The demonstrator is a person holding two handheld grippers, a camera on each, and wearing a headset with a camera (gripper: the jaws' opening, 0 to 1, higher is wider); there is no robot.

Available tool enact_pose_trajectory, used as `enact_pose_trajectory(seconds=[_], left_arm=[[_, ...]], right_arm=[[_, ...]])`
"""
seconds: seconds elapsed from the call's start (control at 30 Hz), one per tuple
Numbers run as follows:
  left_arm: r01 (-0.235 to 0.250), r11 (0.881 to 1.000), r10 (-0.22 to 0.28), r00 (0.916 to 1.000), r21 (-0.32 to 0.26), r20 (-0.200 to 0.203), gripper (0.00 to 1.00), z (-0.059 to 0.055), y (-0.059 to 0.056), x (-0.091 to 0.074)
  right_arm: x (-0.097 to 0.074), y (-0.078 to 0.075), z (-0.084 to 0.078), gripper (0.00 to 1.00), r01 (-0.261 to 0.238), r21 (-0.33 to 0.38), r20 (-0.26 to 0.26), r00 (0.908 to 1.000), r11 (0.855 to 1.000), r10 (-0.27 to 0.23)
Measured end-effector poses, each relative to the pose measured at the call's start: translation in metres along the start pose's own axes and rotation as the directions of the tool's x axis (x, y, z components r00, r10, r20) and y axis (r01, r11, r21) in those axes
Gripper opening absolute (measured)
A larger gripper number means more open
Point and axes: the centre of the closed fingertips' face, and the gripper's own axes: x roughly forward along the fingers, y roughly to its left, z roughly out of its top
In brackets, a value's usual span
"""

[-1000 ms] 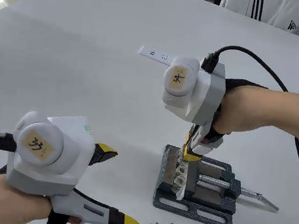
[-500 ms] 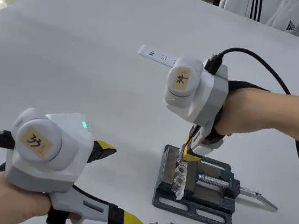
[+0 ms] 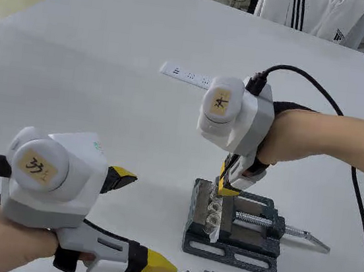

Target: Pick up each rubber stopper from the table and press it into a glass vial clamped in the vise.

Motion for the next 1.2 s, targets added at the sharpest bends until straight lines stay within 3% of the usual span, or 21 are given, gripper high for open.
enact_pose_trajectory(seconds=[0.37, 0.43, 0.5, 0.57, 0.7, 0.77, 0.87, 0.93, 1.03, 1.2], left_arm=[[-0.002, 1.000, 0.002, 1.0000, -0.001, -0.005, 0.90, -0.001, 0.000, -0.001], [-0.003, 1.000, 0.003, 1.0000, -0.001, -0.004, 0.90, 0.000, 0.000, -0.001], [-0.001, 1.000, 0.001, 1.0000, 0.001, -0.004, 0.90, 0.000, 0.000, 0.000], [-0.002, 1.000, 0.002, 1.0000, 0.001, -0.004, 0.90, 0.000, 0.000, -0.001], [0.001, 1.000, -0.001, 1.0000, 0.000, -0.005, 0.90, 0.000, -0.001, -0.001], [0.002, 1.000, -0.002, 1.0000, 0.001, -0.005, 0.90, 0.000, -0.001, 0.000], [0.002, 1.000, -0.002, 1.0000, 0.002, -0.005, 0.90, 0.002, -0.002, 0.000], [0.002, 1.000, -0.002, 1.0000, 0.004, -0.004, 0.90, 0.003, -0.001, -0.001], [0.001, 1.000, -0.001, 1.0000, 0.002, 0.000, 0.90, 0.005, -0.001, -0.002], [-0.001, 1.000, 0.001, 1.0000, -0.001, 0.006, 0.90, 0.006, 0.000, -0.002]], right_arm=[[-0.002, 0.001, 0.001, 0.00, 0.016, 0.007, 0.050, 0.9986, 1.000, -0.016], [-0.003, 0.000, -0.003, 0.04, 0.044, -0.002, 0.055, 0.9975, 0.999, -0.044], [-0.005, 0.000, -0.003, 0.08, 0.042, 0.005, 0.057, 0.9975, 0.999, -0.042], [-0.009, 0.000, 0.000, 0.08, 0.045, 0.033, 0.100, 0.9938, 0.998, -0.048], [-0.014, 0.008, 0.003, 0.22, 0.009, 0.072, 0.171, 0.9850, 0.997, -0.021], [-0.014, 0.008, 0.004, 0.23, 0.007, 0.089, 0.198, 0.9799, 0.996, -0.025], [-0.011, 0.016, 0.003, 0.35, -0.033, 0.113, 0.213, 0.9770, 0.993, 0.008], [-0.010, 0.015, 0.005, 0.38, -0.013, 0.113, 0.239, 0.9709, 0.994, -0.015], [-0.010, 0.021, 0.007, 0.46, -0.048, 0.142, 0.269, 0.9630, 0.989, 0.008], [-0.007, 0.025, 0.005, 0.59, -0.050, 0.165, 0.298, 0.9545, 0.985, -0.001]])
